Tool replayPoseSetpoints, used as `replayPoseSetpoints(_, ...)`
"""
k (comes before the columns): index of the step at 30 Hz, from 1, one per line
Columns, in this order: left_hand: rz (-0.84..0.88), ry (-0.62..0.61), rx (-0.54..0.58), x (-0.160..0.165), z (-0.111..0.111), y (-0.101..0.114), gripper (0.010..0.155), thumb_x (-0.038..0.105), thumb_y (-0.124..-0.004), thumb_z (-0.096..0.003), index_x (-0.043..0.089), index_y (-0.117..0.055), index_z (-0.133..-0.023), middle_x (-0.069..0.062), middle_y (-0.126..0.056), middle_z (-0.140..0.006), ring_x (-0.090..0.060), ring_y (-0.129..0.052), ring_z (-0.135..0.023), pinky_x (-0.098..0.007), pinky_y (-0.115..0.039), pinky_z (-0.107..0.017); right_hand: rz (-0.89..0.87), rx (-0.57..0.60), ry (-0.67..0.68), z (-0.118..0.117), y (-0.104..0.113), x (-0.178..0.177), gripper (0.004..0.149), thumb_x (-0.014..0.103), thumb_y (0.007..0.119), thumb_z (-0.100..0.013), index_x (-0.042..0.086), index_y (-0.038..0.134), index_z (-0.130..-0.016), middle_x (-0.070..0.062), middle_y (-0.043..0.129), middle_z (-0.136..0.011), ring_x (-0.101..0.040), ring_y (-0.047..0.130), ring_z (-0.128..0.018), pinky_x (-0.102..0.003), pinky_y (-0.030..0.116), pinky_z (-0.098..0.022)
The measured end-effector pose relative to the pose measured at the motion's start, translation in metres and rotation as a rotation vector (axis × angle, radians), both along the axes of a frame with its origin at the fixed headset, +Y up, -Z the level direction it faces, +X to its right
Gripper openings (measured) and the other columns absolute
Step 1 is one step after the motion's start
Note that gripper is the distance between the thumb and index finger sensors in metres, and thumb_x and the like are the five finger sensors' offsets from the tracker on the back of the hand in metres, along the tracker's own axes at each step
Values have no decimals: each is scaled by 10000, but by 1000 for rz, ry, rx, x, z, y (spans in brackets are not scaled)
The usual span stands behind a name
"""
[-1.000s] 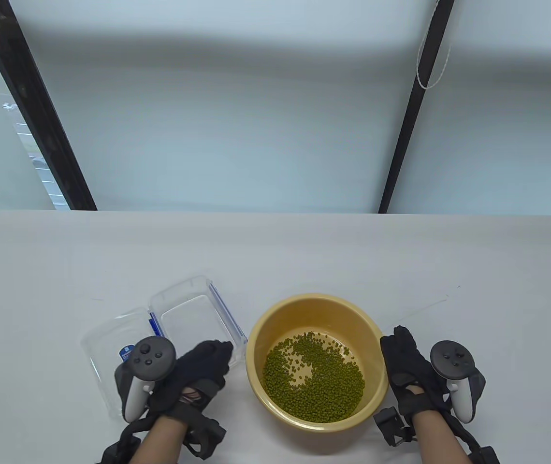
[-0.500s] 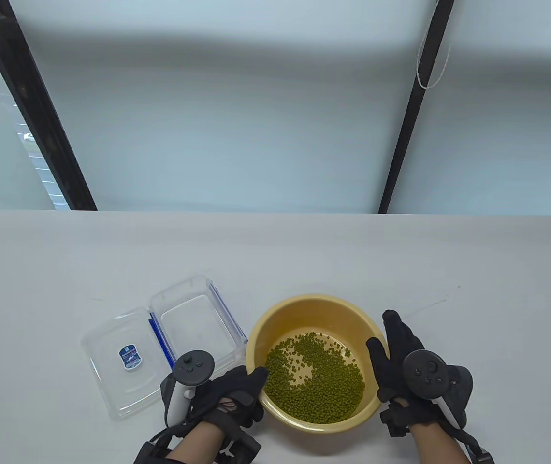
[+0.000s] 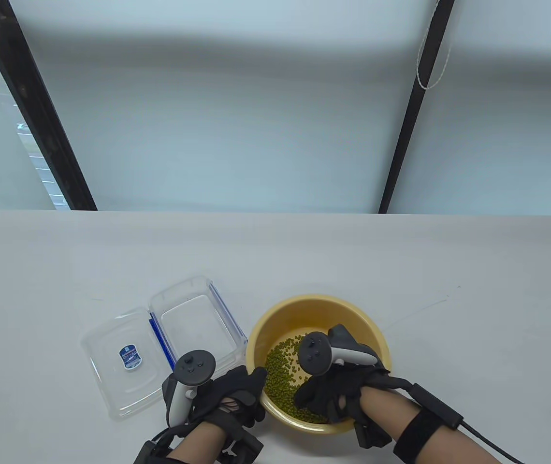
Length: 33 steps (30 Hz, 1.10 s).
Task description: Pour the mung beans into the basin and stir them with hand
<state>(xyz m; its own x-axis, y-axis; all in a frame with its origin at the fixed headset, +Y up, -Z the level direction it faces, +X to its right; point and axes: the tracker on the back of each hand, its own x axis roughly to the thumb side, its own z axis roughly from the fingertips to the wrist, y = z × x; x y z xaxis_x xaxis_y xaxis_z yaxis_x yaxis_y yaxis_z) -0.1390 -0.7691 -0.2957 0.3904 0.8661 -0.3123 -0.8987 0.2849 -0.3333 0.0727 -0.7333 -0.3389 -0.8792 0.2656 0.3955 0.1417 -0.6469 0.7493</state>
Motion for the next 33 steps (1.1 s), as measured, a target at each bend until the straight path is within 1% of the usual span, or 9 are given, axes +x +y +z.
replayPoseSetpoints(3, -2, -3, 2, 0, 1, 0, 686, 537, -648, -591, -28, -562, -971, 45, -952, -587, -115, -1055, -397, -313, -928, -313, 119, -79, -5, -10, -18, -19, 463, 326, 771, -470, 319, 764, -933, 31, 894, -822, -202, 964, -611, -432, 766, -591)
replayPoseSetpoints(7, -19, -11, 15, 1, 0, 0, 683, 536, -643, -592, -28, -556, -969, 52, -946, -577, -104, -1051, -384, -309, -927, -307, 45, -115, -130, -34, -23, -35, 475, 331, 757, -492, 285, 709, -963, 28, 875, -828, -217, 948, -627, -439, 746, -605)
replayPoseSetpoints(9, -25, -14, 18, 2, 0, 0, 683, 535, -642, -592, -31, -556, -966, 55, -948, -567, -101, -1050, -377, -309, -926, -303, -13, -2, -225, -52, -24, -36, 469, 336, 759, -483, 282, 726, -947, 33, 887, -800, -208, 960, -593, -428, 763, -581)
replayPoseSetpoints(13, -17, -21, 14, 1, -1, 1, 683, 533, -648, -592, -32, -557, -964, 52, -949, -569, -103, -1050, -373, -310, -926, -300, 56, 234, -344, -83, -18, -21, 458, 365, 743, -484, 338, 714, -941, 81, 887, -781, -184, 955, -593, -408, 776, -573)
replayPoseSetpoints(18, -15, -11, 14, 0, -2, 2, 680, 527, -663, -592, -39, -566, -956, 46, -953, -560, -109, -1051, -369, -313, -926, -296, 269, 345, -374, -97, -10, 15, 445, 372, 745, -480, 361, 726, -924, 67, 908, -805, -188, 981, -575, -415, 791, -553)
replayPoseSetpoints(20, -24, -7, 20, 1, -2, 3, 676, 515, -671, -592, -50, -567, -949, 38, -952, -558, -115, -1050, -370, -315, -926, -296, 334, 322, -351, -95, -8, 25, 460, 370, 743, -481, 313, 721, -937, 43, 917, -799, -165, 1011, -548, -362, 841, -504)
replayPoseSetpoints(26, -17, -5, 21, 2, -1, 3, 665, 500, -667, -593, -57, -569, -944, 22, -956, -556, -129, -1049, -371, -319, -924, -297, 565, 160, -197, -67, -6, 28, 472, 358, 745, -483, 233, 714, -938, 21, 892, -827, -171, 1004, -541, -350, 833, -490)
replayPoseSetpoints(30, -16, -6, 21, 3, 1, 3, 662, 496, -663, -593, -57, -570, -945, 16, -959, -557, -134, -1050, -373, -320, -924, -300, 625, 53, -44, -37, -13, 22, 474, 370, 743, -478, 236, 735, -932, 7, 881, -857, -187, 984, -581, -359, 811, -512)
replayPoseSetpoints(33, -19, -11, 23, 3, 1, 3, 657, 496, -664, -593, -53, -577, -944, 15, -960, -551, -137, -1049, -368, -322, -922, -298, 606, -8, 45, -16, -17, 11, 466, 368, 745, -469, 221, 752, -911, -2, 889, -848, -195, 977, -583, -376, 803, -529)
